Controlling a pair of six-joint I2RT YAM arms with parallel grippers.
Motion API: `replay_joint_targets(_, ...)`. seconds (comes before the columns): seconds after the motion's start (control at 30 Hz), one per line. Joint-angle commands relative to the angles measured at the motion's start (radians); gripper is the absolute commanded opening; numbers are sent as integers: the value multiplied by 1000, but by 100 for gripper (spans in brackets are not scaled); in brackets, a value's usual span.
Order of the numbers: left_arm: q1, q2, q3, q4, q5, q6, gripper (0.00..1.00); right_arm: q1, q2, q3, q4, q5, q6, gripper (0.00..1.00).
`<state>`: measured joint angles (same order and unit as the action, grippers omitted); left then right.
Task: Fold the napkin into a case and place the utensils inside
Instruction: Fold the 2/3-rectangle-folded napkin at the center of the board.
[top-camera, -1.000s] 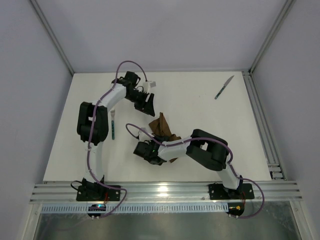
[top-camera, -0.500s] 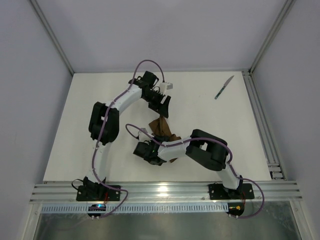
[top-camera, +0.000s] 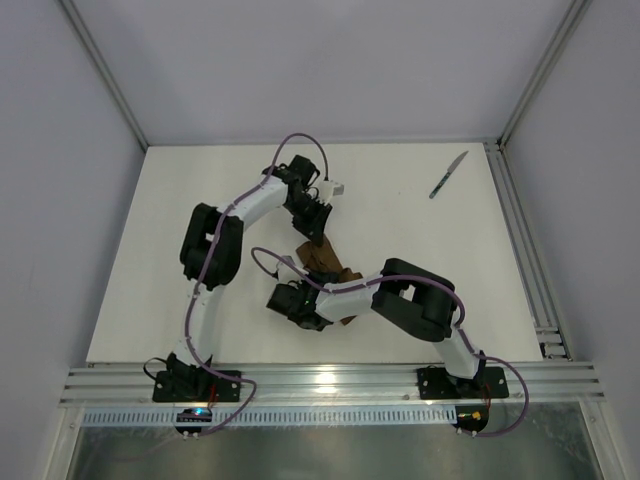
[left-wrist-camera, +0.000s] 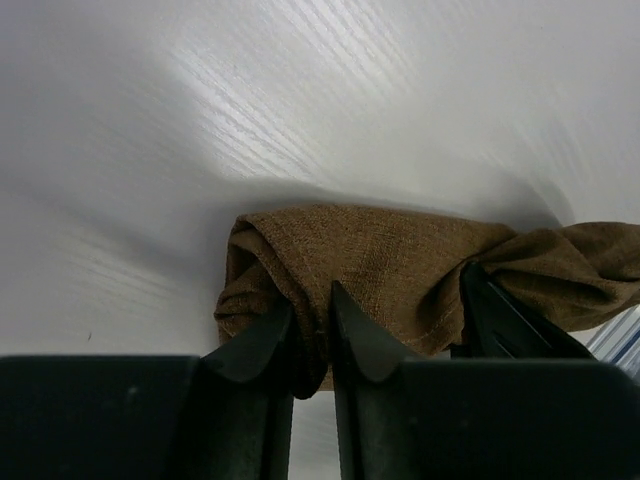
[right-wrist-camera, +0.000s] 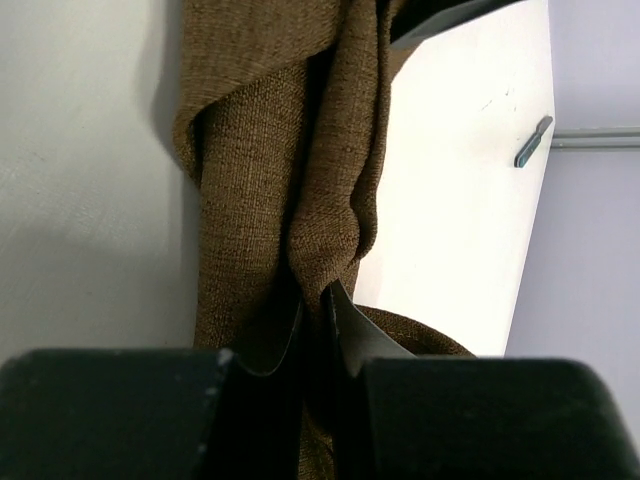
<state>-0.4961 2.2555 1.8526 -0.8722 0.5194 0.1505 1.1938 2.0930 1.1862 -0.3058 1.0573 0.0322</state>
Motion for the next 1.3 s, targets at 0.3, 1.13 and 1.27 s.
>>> replay_joint_targets(0.3, 30, -96, -159, -28, -2, 72, 4, -57, 50, -39, -72, -227, 121, 4)
replay_joint_targets(1.13, 37, -48, -296, 68, -61, 63, 0, -66, -372, -163, -12, -269, 103, 50)
replay_joint_targets(1.27, 39, -57, -306, 75, -56, 60, 0, -68, -479, -223, -7, -334, 97, 53)
